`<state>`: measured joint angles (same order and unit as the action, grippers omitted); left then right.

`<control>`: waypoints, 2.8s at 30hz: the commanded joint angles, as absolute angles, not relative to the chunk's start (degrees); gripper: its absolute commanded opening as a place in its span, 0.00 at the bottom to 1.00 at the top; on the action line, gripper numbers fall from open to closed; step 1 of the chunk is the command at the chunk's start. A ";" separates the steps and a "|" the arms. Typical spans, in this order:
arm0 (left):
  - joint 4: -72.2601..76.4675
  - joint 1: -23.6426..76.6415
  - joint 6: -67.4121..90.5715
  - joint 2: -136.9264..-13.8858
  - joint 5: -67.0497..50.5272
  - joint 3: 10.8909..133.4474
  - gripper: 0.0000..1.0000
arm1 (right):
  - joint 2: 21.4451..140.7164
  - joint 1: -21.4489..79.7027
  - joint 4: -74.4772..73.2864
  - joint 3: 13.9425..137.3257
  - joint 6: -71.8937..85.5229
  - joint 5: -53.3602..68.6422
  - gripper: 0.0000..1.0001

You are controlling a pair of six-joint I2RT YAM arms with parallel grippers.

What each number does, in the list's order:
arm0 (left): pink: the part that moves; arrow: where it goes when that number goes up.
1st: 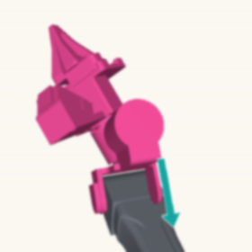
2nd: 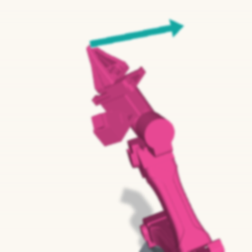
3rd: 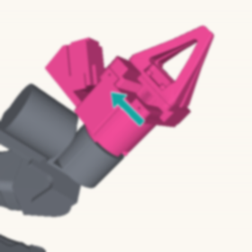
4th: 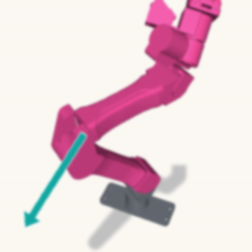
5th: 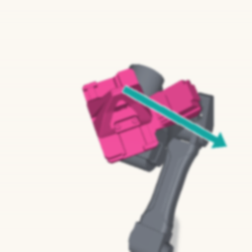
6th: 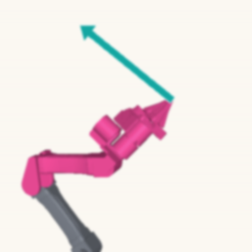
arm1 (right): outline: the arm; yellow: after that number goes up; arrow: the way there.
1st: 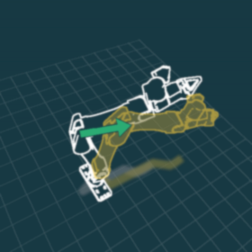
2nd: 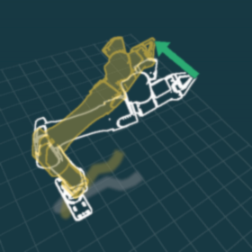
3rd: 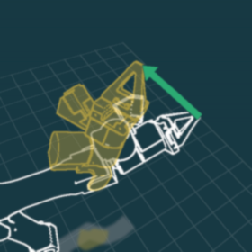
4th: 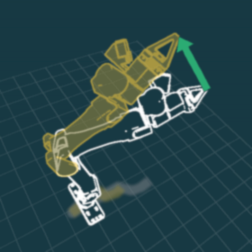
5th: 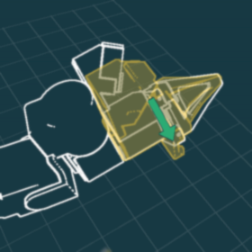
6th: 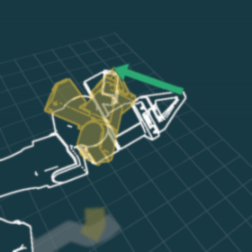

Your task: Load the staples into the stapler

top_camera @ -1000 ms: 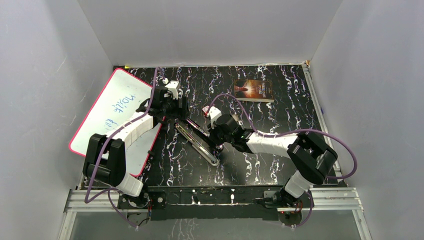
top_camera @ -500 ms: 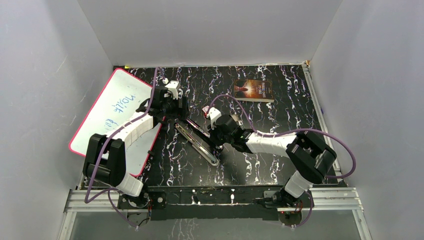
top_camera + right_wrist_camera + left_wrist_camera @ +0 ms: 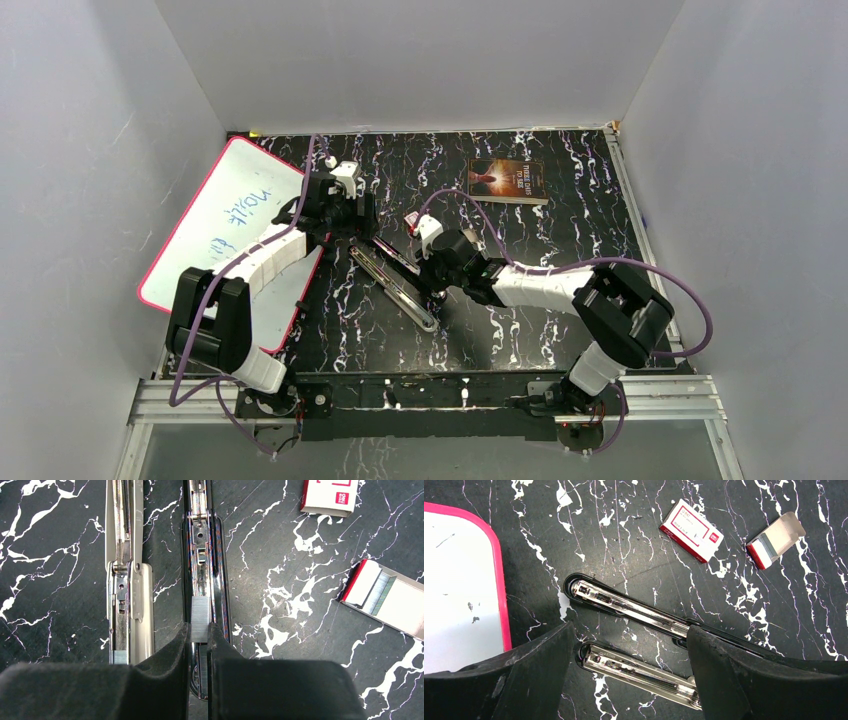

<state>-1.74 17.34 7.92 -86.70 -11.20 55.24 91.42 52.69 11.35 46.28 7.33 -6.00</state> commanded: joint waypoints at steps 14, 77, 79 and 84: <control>-2.02 17.05 7.56 -85.91 -12.11 57.48 0.81 | 88.46 52.99 14.61 45.85 6.98 -6.20 0.00; -1.93 17.05 7.57 -85.79 -12.10 57.48 0.81 | 89.01 52.97 14.02 46.14 7.51 -7.42 0.00; -1.91 17.05 7.65 -85.83 -12.13 57.48 0.81 | 89.29 52.94 13.94 46.27 7.56 -7.43 0.00; -1.98 17.10 7.65 -85.73 -12.13 57.48 0.81 | 89.91 52.96 13.37 46.75 7.56 -7.30 0.00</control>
<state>-1.74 17.37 7.92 -86.70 -11.38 55.24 90.70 52.69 11.94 45.95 7.33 -6.31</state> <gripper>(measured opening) 0.812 0.177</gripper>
